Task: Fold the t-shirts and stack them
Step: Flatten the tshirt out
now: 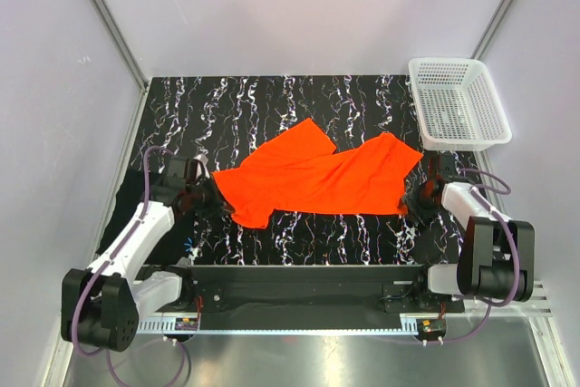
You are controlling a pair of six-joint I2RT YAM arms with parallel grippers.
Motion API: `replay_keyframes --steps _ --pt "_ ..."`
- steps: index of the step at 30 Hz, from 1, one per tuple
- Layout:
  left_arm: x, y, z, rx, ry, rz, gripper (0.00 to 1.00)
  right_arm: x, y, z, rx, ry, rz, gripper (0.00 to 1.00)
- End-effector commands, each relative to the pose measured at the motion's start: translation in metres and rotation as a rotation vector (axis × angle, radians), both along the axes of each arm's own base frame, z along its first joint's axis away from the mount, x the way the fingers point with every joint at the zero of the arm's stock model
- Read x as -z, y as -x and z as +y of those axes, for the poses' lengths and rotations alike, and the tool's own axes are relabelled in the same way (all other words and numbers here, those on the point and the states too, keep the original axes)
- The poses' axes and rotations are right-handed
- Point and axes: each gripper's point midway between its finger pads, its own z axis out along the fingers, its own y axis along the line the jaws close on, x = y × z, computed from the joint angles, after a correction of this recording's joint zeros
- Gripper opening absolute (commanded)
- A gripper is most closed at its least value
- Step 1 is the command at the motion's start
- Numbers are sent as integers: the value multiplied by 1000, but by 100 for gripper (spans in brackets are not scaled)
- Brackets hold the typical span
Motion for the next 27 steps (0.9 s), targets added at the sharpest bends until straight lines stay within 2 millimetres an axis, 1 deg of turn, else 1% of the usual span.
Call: replay_keyframes --steps 1,3,5,6,7,8,9,10,11,12,13,14,15,16,17,18,19,20,21,22,23,24,25,26,27 --pt "-29 -14 -8 42 40 -107 0 4 -17 -6 18 16 -25 43" --pt "-35 -17 -8 44 44 -127 0 7 -20 -6 6 17 -13 35" --pt "-44 -20 -9 49 49 -154 0 5 -24 -5 -1 7 -16 24" --pt "-47 -22 -10 53 49 -166 0 4 -25 -3 -6 1 -21 9" --pt "-54 -25 -11 58 52 -186 0 -3 -30 -1 -13 -13 -43 5" --pt "-67 -32 -11 58 54 -224 0 -7 -33 0 -15 -21 -58 2" --pt "-75 -37 -11 63 49 -246 0 -18 -37 2 -15 -25 -92 0" --pt "-82 -46 -10 60 37 -264 0 -32 -47 1 2 -27 -130 0" --pt "-107 -60 -12 57 41 -324 0 -42 -51 1 13 -32 -146 0" --pt "-120 -69 -13 70 37 -363 0 -58 -59 0 24 -33 -189 0" --pt "-129 -83 -15 72 34 -387 0 -83 -77 -2 19 -22 -257 0" --pt "-164 -99 -17 77 39 -472 0 -97 -86 -3 17 -16 -292 0" --pt "-179 -109 -17 83 27 -513 0 -111 -95 -6 6 -1 -324 0" --pt "-193 -119 -18 89 19 -547 0 -145 -115 -10 10 22 -409 0" --pt "-228 -137 -20 96 16 -623 0 -161 -123 -13 12 32 -444 0" --pt "-245 -145 -20 105 5 -665 0 -178 -130 -16 10 52 -480 0" --pt "-263 -152 -20 109 1 -710 0 -217 -143 -19 15 70 -567 0" --pt "-301 -161 -21 112 1 -797 0 -233 -146 -22 15 87 -595 0" --pt "-318 -165 -21 125 -14 -847 0 -251 -149 -26 23 117 -632 0" --pt "-337 -168 -20 127 -28 -898 0 -286 -154 -28 21 131 -707 0" --pt "-372 -166 -19 128 -34 -987 0 -300 -154 -32 38 158 -732 0" --pt "-385 -169 -18 146 -61 -1037 0 -333 -152 -34 51 173 -802 0" --pt "-403 -166 -17 148 -72 -1094 0 -349 -149 -34 51 175 -836 0" --pt "-427 -160 -15 147 -78 -1160 0 -365 -145 -32 49 176 -872 0" --pt "-443 -152 -13 157 -96 -1217 0 -386 -136 -30 40 179 -919 0"
